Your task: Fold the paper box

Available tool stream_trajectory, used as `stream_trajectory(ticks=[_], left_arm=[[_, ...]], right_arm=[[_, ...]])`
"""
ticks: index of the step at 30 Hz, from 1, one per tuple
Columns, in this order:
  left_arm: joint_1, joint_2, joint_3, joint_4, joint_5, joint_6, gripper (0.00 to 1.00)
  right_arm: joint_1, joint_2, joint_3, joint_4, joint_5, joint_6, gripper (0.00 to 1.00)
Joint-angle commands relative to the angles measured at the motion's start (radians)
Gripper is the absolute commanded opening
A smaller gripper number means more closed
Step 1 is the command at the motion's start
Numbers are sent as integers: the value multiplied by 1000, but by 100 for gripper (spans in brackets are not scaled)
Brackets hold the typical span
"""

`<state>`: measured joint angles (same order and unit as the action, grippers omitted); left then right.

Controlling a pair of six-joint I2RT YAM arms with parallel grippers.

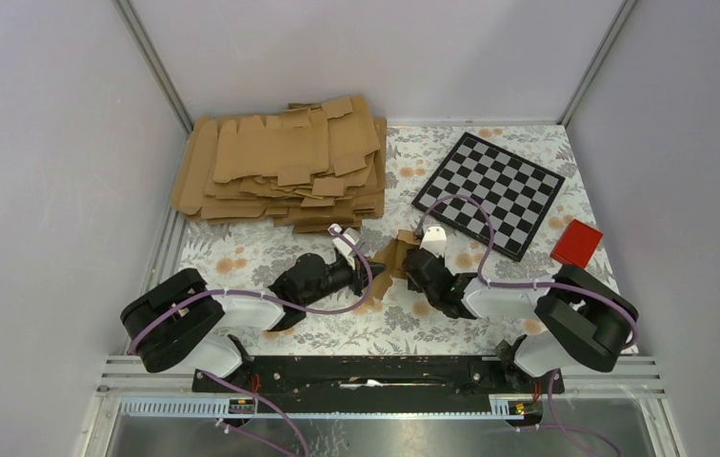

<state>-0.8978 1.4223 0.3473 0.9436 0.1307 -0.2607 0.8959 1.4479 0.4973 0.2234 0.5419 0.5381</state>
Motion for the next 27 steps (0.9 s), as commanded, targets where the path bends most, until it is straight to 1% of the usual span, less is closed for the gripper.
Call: stream_trajectory(ticks=[1,5,10,13,20,27], left_arm=[[-7,17,16,-22,50,-12,0],[-6,17,16,-23,46,-12,0],[-7,14,16,-26,38,-9,0],[-6,10,15,-29,28,-8,0],[-6,-2,9,-30,5,-3,0],[-6,-6,10,-34,7,-3,0]], right_arm=[[9,71,55,8,-39,2,44],[9,141,108,-62,-50,6,42],[9,133,110,-67,-59,3,45],[9,99,108,-67,-64,2,44],[9,-50,78,-65,-66,-21,44],[10,-93,59,-65,-77,-23,45]])
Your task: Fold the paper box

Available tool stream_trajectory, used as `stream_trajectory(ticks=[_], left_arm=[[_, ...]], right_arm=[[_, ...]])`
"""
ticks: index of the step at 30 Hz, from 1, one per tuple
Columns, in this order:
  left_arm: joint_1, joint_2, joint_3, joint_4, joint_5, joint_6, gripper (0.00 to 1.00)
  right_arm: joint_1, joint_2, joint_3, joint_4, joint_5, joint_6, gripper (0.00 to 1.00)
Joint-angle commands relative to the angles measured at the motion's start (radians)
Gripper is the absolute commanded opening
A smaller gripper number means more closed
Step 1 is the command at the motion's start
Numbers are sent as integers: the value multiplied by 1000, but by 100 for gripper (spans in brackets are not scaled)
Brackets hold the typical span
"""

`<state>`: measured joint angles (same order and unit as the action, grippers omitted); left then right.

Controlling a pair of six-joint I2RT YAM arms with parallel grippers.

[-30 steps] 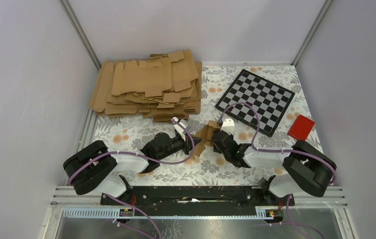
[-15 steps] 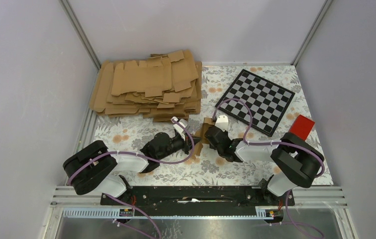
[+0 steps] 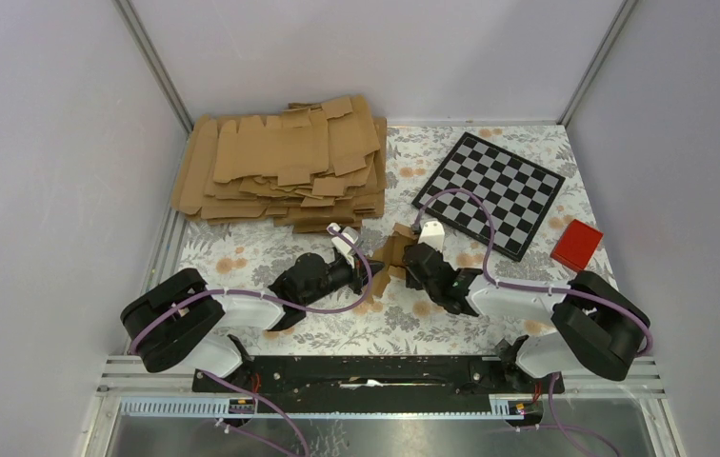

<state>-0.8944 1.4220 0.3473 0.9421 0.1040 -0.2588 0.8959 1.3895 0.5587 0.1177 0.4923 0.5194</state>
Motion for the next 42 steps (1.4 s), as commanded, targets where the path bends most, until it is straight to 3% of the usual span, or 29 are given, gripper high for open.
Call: stream_trajectory(ticks=[1,9,17,21,32,42], left_arm=[[-9,-5,10,-34,34,-5,0],[-10,-3,13,-37,48,-7,0],[-10,4,19,-39,67,-7,0],[-9,15,24,-29,117,-14,0],[-9,62,18,117,320,-86,0],[-9,89,13,185,371,-124,0]], right_arm=[[10,-35,-4,40,-28,-3,45],[9,39,18,55,6,-20,48],[9,113,25,67,-1,-14,37],[9,93,8,91,-13,1,30],[11,90,12,80,-22,47,30],[12,85,57,20,-64,193,28]])
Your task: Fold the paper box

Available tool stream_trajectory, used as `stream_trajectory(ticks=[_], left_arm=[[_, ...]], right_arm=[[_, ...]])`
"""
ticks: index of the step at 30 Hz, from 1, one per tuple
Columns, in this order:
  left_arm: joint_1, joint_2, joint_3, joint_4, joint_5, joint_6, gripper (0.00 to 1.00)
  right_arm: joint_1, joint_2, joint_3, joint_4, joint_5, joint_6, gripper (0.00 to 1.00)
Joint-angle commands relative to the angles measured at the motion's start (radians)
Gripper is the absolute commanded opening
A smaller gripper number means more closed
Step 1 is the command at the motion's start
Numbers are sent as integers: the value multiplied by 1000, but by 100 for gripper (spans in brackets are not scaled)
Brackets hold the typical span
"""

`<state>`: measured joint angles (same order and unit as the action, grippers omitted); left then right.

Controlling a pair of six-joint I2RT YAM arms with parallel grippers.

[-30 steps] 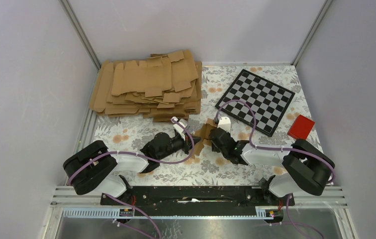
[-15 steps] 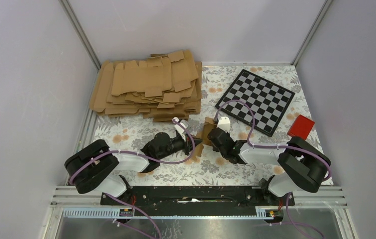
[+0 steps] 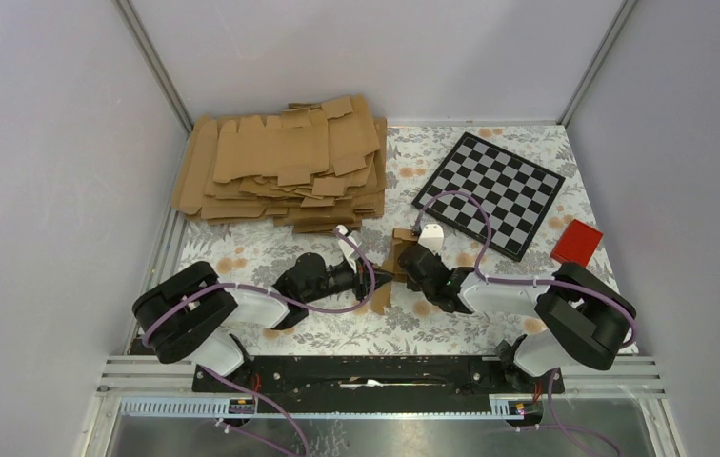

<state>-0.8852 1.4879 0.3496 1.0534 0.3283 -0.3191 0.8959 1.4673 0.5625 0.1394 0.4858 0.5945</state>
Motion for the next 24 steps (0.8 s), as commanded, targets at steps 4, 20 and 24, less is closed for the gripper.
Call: stream_trajectory(ticks=[4,20,24], left_arm=[[-19,30,14,74,149,-72,0],[-19,40,24,43,117,-73,0],[-20,29,29,-7,64,-51,0]], right_arm=[[12,35,74,-25,-33,156,21],[12,30,85,-43,-41,180,35],[12,1,76,-43,-67,124,38]])
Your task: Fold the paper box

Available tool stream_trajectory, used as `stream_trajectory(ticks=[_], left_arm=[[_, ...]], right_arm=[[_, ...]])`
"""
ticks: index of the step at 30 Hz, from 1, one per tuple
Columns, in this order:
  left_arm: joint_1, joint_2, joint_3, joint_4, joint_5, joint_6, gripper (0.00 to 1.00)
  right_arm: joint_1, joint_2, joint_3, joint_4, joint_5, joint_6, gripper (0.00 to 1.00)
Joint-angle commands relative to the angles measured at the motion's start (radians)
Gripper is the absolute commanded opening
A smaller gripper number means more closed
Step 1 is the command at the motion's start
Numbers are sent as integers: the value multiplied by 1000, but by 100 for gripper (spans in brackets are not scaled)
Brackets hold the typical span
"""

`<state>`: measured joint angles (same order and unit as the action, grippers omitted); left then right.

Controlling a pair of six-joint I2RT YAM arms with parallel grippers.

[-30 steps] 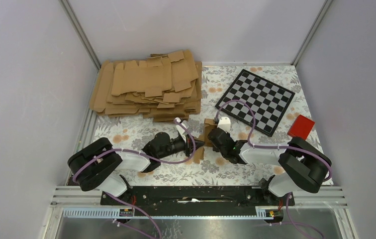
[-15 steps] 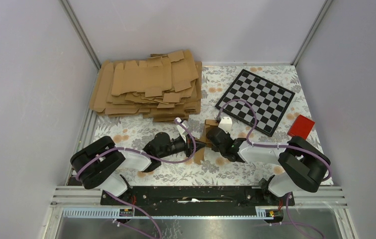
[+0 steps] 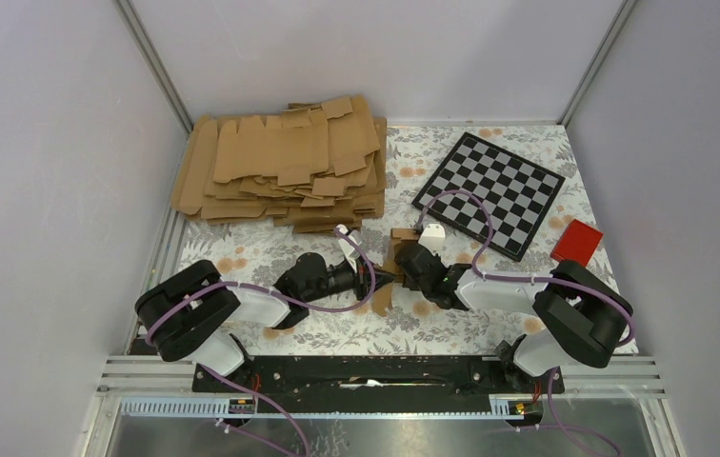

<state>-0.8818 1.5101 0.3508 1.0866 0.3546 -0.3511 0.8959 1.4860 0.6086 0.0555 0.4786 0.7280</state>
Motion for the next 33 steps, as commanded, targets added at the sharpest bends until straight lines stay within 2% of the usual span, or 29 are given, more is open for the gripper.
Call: stream_trajectory(ticks=[1,7,12,17,20,22,23,25,28,33], left_arm=[[-22,0,29,-57,19,-11,0],[-22,-31,27,-116,-64,25,0],[-23,-31,27,-119,-70,27,0],[-23,-35,28,-126,-76,33,0],[-22,-46,34,-153,-86,37,0],[-22,-61,55,-213,-122,41,0],[-23,-71,76,-291,-139,42,0],[-22,-88,133,-416,-164,46,0],[-23,-104,221,-597,-193,45,0],[-23,-110,313,-749,-212,38,0]], right_arm=[[12,-28,24,41,-61,-17,38],[12,-127,-43,96,-67,-65,39],[12,-176,-63,96,-66,-85,40],[12,-210,-75,96,-77,-95,46],[12,-239,-80,77,-85,-106,59],[12,-266,-82,55,-85,-121,72],[12,-283,-84,42,-84,-131,81],[13,-321,-88,21,-79,-156,91],[12,-379,-91,-10,-69,-199,98],[11,-434,-75,-78,-63,-225,99]])
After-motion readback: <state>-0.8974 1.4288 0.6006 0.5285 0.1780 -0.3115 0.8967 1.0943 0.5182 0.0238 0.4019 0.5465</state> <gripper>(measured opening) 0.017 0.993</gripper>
